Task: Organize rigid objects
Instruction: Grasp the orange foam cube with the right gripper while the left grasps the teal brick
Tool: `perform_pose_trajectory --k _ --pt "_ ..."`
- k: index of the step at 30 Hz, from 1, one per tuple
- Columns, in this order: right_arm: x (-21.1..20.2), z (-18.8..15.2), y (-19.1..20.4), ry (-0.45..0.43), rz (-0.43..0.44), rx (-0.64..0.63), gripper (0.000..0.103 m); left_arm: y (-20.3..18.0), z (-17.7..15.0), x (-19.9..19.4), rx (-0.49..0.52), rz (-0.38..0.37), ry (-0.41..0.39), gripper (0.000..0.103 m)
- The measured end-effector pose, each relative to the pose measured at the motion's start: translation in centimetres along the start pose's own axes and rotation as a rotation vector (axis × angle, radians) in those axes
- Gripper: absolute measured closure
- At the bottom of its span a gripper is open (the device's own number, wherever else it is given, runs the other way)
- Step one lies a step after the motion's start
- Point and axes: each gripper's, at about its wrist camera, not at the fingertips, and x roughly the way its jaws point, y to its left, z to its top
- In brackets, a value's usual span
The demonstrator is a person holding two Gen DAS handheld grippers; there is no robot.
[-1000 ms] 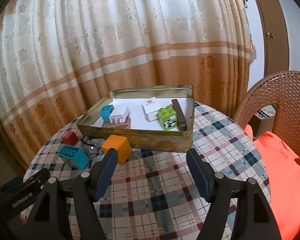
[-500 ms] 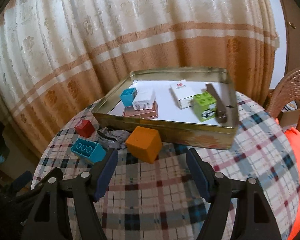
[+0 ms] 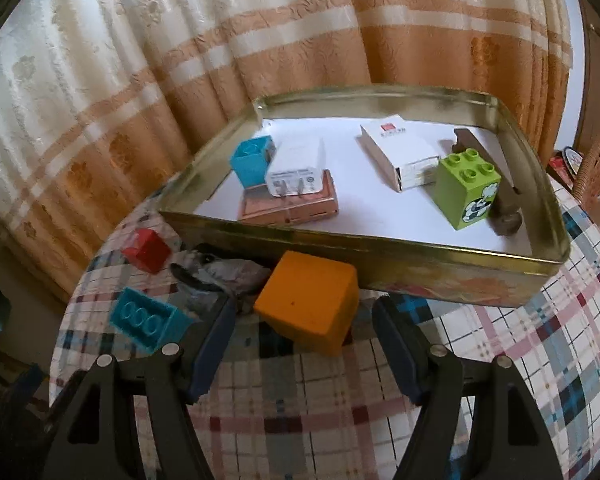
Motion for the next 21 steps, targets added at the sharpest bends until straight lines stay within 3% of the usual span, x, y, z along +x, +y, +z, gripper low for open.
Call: perform_pose_trajectory --k 2,4,8,13,17,21 --pt "0.6 0.1 0.0 0.011 -0.012 0.003 0.032 0.1 0.1 0.2 -0.003 -0.005 0.003 0.002" --pt "1.2 0.1 0.0 0.020 -0.022 -0.006 0.046 0.0 0.2 0.3 -0.005 -0.009 0.007 0.002" --pt "1.2 0.2 0.1 0.022 -0.016 -0.033 0.049 -0.4 0.4 0.7 0.007 -0.022 0.012 0.002" --pt "-0.3 0.1 -0.3 0.043 0.019 -0.080 0.061 -1.4 1.0 0.8 0.018 -0.091 0.015 0.002" --pt "-2.2 -0.8 -1.7 0.052 0.040 -0.084 0.061 -3.0 1.5 1.6 0.048 -0.138 0.038 0.002" --pt "-3.7 -1.8 -3.2 0.064 0.053 -0.080 0.061 -4.0 2.1 2.7 0.067 -0.131 0.051 0.002"
